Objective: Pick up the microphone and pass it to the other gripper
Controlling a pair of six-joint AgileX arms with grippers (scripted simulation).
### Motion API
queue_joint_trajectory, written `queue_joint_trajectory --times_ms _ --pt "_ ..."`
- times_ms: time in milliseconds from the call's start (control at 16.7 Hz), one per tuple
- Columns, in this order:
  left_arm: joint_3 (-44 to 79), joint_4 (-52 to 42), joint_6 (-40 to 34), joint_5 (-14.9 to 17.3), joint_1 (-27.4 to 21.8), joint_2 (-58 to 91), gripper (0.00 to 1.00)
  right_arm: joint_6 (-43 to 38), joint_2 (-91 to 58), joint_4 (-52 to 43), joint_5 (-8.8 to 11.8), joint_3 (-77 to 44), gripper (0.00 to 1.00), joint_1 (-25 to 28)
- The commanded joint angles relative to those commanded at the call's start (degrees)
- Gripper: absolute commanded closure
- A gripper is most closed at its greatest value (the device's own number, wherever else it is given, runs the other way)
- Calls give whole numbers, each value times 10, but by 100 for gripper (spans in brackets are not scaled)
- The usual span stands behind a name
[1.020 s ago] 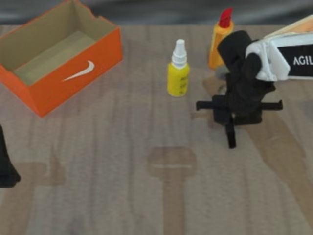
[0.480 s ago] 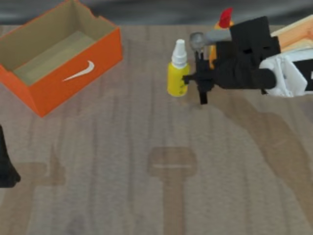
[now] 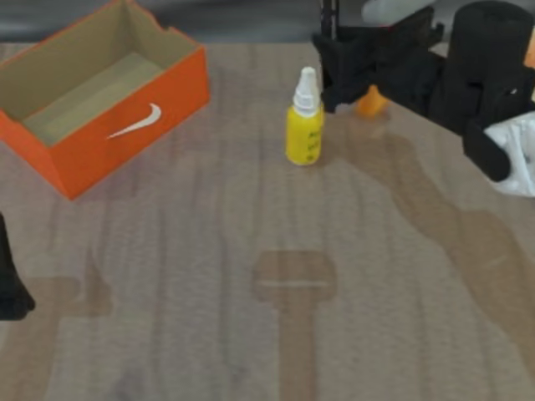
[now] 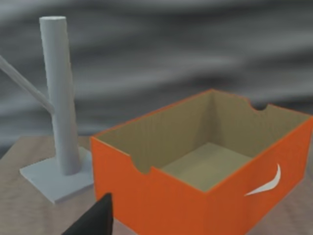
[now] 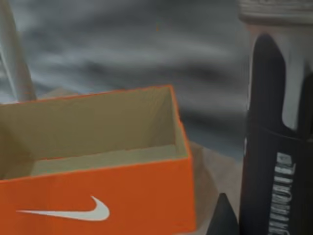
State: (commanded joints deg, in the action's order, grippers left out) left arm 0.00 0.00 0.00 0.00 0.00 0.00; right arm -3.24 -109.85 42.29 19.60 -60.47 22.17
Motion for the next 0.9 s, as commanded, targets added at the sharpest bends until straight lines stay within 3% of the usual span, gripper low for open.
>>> queue_joint_trajectory --times_ms 240,540,660,900 --pt "0 0 0 0 0 0 0 23 30 63 21 20 100 -1" --pt "0 0 0 0 0 0 0 21 30 63 19 19 100 3" --pt "0 0 0 0 0 0 0 20 52 58 3 35 100 20" --pt "0 0 0 0 0 0 0 13 153 41 -61 95 100 85"
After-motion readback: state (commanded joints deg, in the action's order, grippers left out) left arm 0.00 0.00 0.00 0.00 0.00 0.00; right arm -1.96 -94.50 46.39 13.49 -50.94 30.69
